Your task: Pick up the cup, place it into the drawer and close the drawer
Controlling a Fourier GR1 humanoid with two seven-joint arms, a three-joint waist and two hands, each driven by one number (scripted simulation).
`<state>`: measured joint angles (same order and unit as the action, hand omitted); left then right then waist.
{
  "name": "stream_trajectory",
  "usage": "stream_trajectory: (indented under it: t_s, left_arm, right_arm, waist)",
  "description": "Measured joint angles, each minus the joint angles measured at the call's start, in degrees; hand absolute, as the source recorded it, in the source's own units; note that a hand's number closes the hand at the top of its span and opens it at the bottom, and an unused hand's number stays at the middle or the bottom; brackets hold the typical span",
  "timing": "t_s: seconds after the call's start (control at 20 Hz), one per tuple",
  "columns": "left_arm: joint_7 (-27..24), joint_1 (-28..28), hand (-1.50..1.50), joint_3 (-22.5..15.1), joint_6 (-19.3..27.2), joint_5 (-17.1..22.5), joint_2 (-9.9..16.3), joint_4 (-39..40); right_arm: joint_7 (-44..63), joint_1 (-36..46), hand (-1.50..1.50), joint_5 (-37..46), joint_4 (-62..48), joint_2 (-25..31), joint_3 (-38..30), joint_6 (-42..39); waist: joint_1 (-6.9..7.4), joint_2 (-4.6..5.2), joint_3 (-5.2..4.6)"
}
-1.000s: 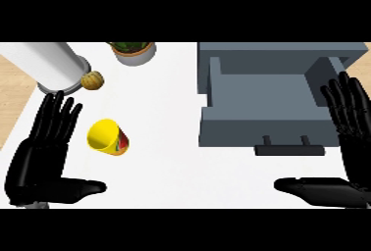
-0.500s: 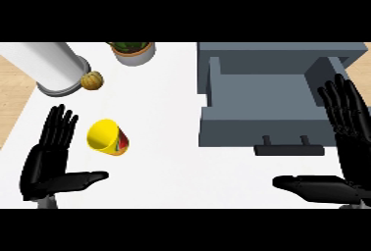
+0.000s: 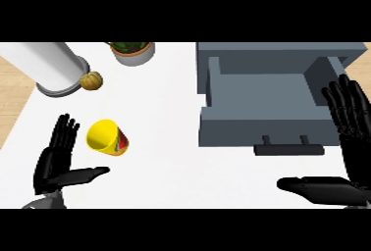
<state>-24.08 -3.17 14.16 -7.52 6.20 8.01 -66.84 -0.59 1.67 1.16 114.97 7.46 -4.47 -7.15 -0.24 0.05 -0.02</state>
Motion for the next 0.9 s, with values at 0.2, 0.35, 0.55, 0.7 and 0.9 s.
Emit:
stream_trajectory:
  t_s: [0.2, 0.35, 0.55, 0.7, 0.9]
  left_arm:
    - [-6.51, -4.17, -1.5, 1.65, -1.27, -0.25, 1.4, 11.56]
    - [-11.69, -6.36, -1.5, 2.94, -2.44, -0.15, 2.65, 19.15]
    - [-18.38, -10.91, -1.5, 4.48, -4.16, -0.36, 4.85, 30.27]
    - [-24.7, -13.97, -1.5, 5.17, -3.98, -1.31, 5.3, 38.68]
    - [-29.34, -17.54, -1.5, 5.92, -4.33, -2.02, 6.97, 47.34]
  right_arm:
    - [-0.03, 1.01, -1.5, -0.31, -1.18, 0.07, -0.56, -0.36]
    - [1.76, 1.69, -1.5, -1.06, -0.16, 0.48, -1.01, -0.88]
    - [0.04, 1.32, -1.5, -0.51, -1.21, 0.13, -1.07, -1.13]
    - [-0.42, 1.64, -1.5, 0.07, -1.7, -0.28, -0.45, -1.13]
    - [-0.35, 2.82, -1.5, -0.47, -3.01, 0.1, -1.16, -1.63]
  waist:
    - [-0.04, 0.01, -0.01]
    - [-0.07, 0.04, -0.01]
    - [-0.2, 0.07, -0.04]
    - [-0.36, 0.15, -0.06]
    - [-0.46, 0.2, -0.08]
